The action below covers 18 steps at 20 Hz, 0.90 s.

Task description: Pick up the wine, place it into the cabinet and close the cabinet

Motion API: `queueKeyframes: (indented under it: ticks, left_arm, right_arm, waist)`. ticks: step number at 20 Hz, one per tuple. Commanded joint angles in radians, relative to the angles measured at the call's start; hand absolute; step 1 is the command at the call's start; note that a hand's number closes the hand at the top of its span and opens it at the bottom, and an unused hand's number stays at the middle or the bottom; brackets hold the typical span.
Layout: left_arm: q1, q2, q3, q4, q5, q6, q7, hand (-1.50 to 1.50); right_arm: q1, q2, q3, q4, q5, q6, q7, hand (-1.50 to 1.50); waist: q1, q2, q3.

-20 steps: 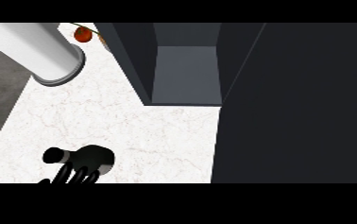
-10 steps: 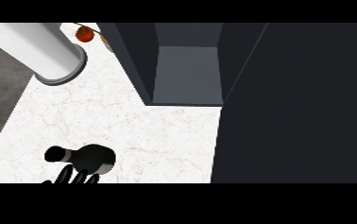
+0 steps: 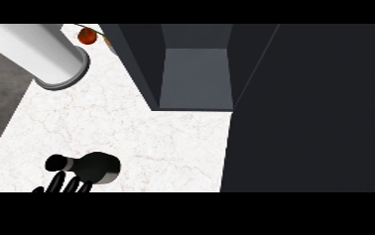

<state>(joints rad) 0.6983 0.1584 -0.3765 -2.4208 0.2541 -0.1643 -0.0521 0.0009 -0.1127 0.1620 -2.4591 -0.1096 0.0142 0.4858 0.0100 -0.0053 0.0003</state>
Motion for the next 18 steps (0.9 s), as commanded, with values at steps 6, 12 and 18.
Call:
queueKeyframes:
  ticks: [6,12,18]
  left_arm:
    - [-0.009,0.001,0.136,-0.14,0.089,0.03,-0.002,-1.5]
    - [-0.072,-0.002,0.349,0.013,0.191,0.006,-0.053,-1.5]
    - [-0.15,0.021,0.489,0.101,0.276,-0.008,0.002,-1.5]
  right_arm:
    - [-0.009,-0.014,-0.022,-0.121,-0.034,-0.006,0.09,-1.5]
    - [-0.066,-0.008,-0.026,-0.066,-0.015,-0.017,0.105,-1.5]
    - [-0.079,0.006,-0.028,-0.082,-0.019,-0.019,0.105,-1.5]
  waist:
    - [-0.008,0.001,-0.001]
    - [-0.004,0.004,-0.001]
    - [-0.008,0.004,-0.001]
